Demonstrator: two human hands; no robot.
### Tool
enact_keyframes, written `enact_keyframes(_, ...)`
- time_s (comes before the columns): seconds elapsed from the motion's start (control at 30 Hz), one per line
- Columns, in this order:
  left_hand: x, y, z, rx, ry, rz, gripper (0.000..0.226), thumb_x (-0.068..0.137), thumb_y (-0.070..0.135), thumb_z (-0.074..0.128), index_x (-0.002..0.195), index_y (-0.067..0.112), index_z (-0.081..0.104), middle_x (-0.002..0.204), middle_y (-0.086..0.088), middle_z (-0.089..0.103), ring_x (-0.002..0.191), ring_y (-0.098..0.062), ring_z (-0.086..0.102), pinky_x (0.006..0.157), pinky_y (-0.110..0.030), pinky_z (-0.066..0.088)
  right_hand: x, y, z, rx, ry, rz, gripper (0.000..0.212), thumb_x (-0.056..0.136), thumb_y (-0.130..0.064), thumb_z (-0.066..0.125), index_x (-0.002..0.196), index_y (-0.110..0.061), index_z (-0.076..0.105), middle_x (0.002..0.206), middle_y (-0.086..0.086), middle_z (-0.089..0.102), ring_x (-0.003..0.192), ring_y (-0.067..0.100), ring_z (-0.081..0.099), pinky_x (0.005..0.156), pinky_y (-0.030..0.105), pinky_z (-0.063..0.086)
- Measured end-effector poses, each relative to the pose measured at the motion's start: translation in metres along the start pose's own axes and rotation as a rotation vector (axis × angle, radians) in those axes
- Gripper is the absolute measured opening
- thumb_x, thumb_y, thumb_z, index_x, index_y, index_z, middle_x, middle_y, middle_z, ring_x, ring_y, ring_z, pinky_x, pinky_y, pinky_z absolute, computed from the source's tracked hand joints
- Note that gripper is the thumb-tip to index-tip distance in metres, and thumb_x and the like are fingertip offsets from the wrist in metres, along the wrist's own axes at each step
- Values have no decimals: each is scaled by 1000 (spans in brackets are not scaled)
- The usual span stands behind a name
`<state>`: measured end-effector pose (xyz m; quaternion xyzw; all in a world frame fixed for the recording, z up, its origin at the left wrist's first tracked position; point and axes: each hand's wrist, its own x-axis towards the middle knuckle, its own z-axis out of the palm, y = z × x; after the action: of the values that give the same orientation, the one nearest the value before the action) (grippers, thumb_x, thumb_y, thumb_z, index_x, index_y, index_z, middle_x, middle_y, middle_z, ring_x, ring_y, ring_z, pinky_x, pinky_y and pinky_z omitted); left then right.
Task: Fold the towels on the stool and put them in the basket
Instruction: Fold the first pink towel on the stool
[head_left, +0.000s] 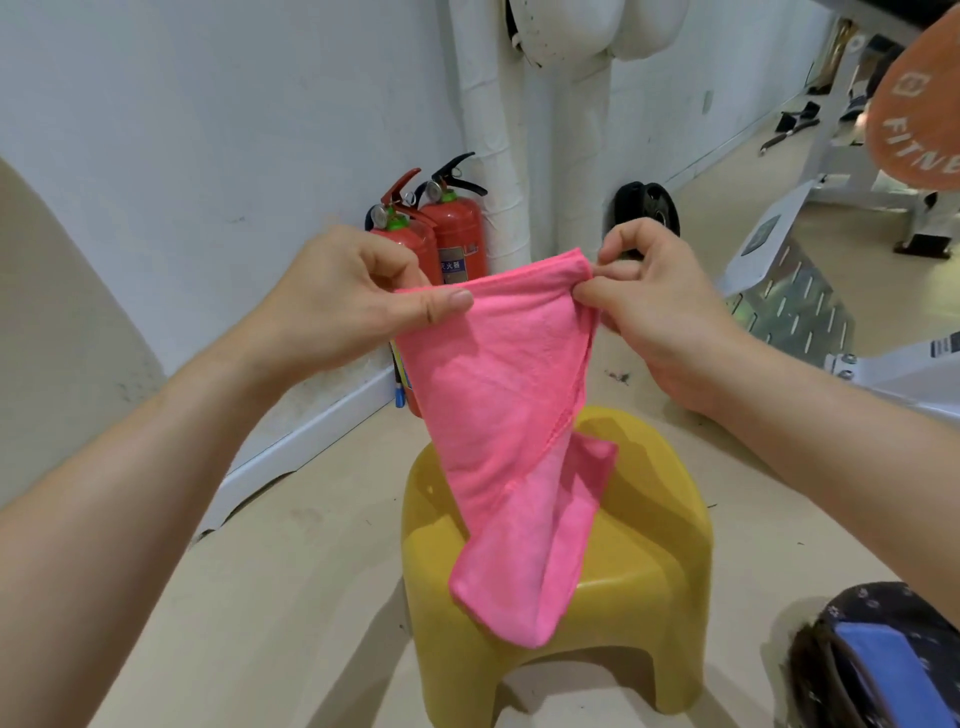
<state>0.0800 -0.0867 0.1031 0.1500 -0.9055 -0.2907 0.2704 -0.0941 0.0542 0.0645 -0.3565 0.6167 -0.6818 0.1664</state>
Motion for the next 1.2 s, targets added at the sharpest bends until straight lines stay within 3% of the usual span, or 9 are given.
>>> enact_keyframes(0.1,4,9,-14,88,-35,-8,48,63,43,85,66,6,54,54,14,48,51,-3,43,50,-18,40,-3,-11,2,147,-104,9,35,82,17,47,83,-18,42,54,-5,55,48,11,38,43,20,29)
enact_keyframes(0.17,4,14,-16,161,-113,-41,49,57,56,79,89,23,63,84,15,66,78,-3,62,79,-29,54,-9,-21,7,151,-191,-32,36,83,17,47,85,-19,41,63,-2,60,49,10,40,41,20,29)
enact_keyframes(0.23,2,23,-8,120,-213,-76,60,61,68,67,106,29,63,101,12,68,94,-4,64,88,-34,52,-15,-29,15,126,-283,-92,37,84,17,49,86,-19,41,69,2,62,49,7,45,42,17,34)
enact_keyframes(0.4,-2,44,17,-5,-194,-108,50,79,58,59,87,9,68,79,-2,63,70,-10,58,66,-40,51,-19,-30,22,13,-315,-240,36,83,12,55,85,-20,38,77,7,62,64,10,53,61,22,45)
enact_keyframes(0.63,-3,72,11,573,109,191,46,89,51,54,70,9,62,52,-5,47,53,-22,45,54,-37,34,-24,-16,15,104,-714,109,54,63,10,60,112,-12,54,94,15,57,88,26,54,80,46,41)
enact_keyframes(0.83,-6,85,3,482,263,297,48,96,45,46,57,18,36,49,4,33,47,-11,36,48,-27,27,-33,7,-2,-262,-877,296,37,61,10,64,91,-13,63,80,-5,73,77,9,69,73,25,58)
enact_keyframes(0.97,1,56,0,61,426,36,44,96,43,45,60,19,39,57,11,35,52,-7,34,51,-24,30,-21,12,-43,-291,-797,468,44,55,3,58,96,-8,68,97,15,73,86,29,70,80,42,58)
enact_keyframes(1.1,-3,-13,25,-399,375,-596,29,97,33,49,77,15,60,80,-1,60,69,-15,55,65,-27,44,0,16,-90,-237,-711,626,31,61,-5,68,92,-1,69,86,18,71,68,25,69,58,30,57)
enact_keyframes(1.2,-29,-60,70,-535,232,-909,26,99,24,46,77,14,56,75,-3,62,64,-14,54,60,-25,44,1,57,-99,-274,-499,741,25,73,-3,73,98,0,66,97,18,72,87,29,69,83,41,57)
